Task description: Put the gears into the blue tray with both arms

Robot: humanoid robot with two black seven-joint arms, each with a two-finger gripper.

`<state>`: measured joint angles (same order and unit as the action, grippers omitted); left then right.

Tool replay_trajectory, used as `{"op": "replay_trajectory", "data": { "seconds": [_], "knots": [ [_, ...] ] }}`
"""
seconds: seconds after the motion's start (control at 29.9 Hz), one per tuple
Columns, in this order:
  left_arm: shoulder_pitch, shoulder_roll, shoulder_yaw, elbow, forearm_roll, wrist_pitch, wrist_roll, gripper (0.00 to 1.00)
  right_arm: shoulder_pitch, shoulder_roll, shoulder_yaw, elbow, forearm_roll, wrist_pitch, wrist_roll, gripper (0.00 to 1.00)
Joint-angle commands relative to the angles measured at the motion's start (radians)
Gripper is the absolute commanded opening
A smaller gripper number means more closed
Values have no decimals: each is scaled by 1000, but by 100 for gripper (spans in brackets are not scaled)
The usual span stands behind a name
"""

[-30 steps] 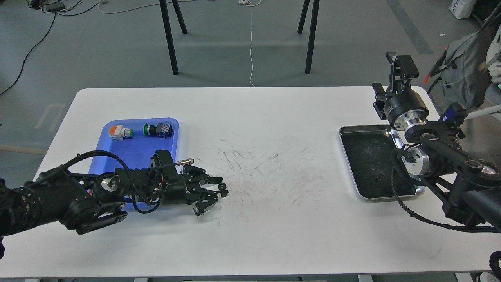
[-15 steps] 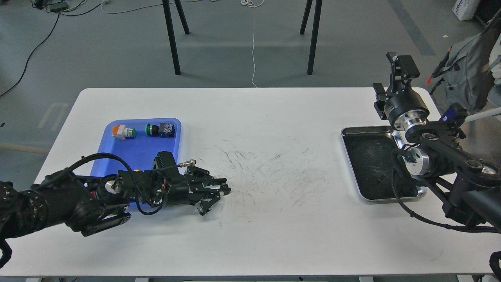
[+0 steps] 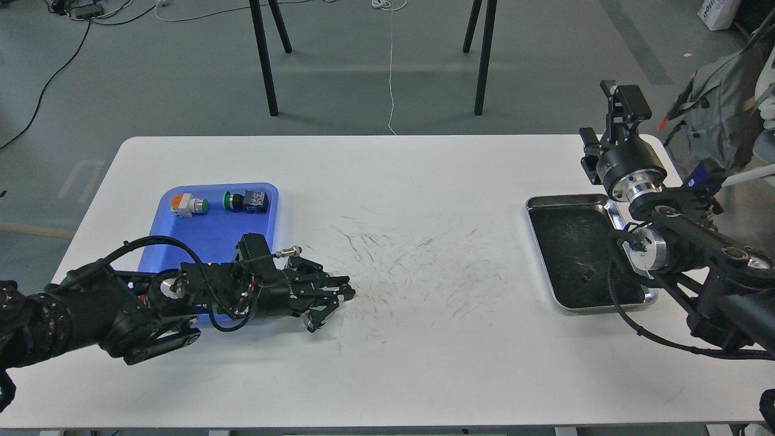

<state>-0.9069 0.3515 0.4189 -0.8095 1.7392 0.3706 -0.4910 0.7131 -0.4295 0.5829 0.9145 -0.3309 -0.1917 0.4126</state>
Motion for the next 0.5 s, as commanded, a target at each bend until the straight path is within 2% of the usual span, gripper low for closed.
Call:
{"op": "replay_trajectory", "data": {
  "seconds": [0.0,0.47],
  "knots": [
    [-4,3,-6,0,-1,-1,2,19,0,0,-2,0,0,0,0,97],
    [-20,15,-17,-5,-7,-1,2,19,8,2,-31,-2,-3,-2,-1,97]
  ]
}}
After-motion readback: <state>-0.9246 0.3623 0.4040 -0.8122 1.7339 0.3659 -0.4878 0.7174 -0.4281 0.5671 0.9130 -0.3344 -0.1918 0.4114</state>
